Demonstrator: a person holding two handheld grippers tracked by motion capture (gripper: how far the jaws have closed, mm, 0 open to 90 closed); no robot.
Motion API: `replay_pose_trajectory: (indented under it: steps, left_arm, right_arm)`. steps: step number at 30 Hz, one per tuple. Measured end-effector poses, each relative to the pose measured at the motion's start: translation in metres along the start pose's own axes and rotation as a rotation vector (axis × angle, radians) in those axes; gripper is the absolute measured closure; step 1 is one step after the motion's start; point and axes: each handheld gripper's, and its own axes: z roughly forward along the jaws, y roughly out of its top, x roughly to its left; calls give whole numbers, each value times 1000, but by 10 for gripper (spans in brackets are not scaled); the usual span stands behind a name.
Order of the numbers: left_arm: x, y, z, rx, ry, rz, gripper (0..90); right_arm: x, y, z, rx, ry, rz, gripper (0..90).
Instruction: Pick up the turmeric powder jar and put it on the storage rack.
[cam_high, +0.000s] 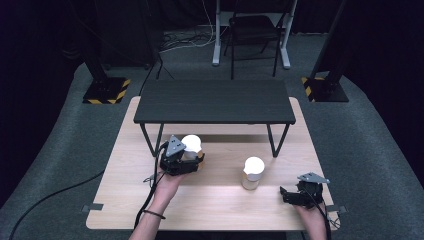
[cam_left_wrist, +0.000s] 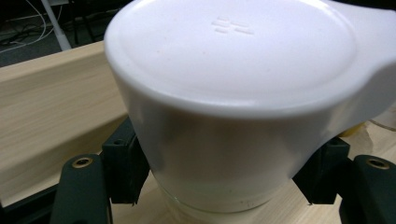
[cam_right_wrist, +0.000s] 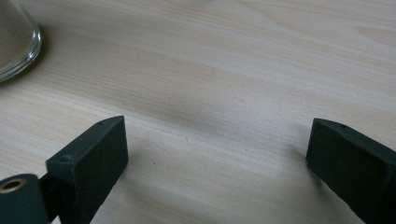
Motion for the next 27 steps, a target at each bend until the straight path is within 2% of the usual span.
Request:
replay_pose_trajectory:
  steps: [12, 27]
  left_arm:
    - [3, 13, -16, -29, -1, -3, 301]
    - [7, 34, -34, -60, 0, 15, 301]
  right_arm:
    - [0, 0, 0, 0, 0, 0, 47]
    - [0, 0, 0, 0, 0, 1, 47]
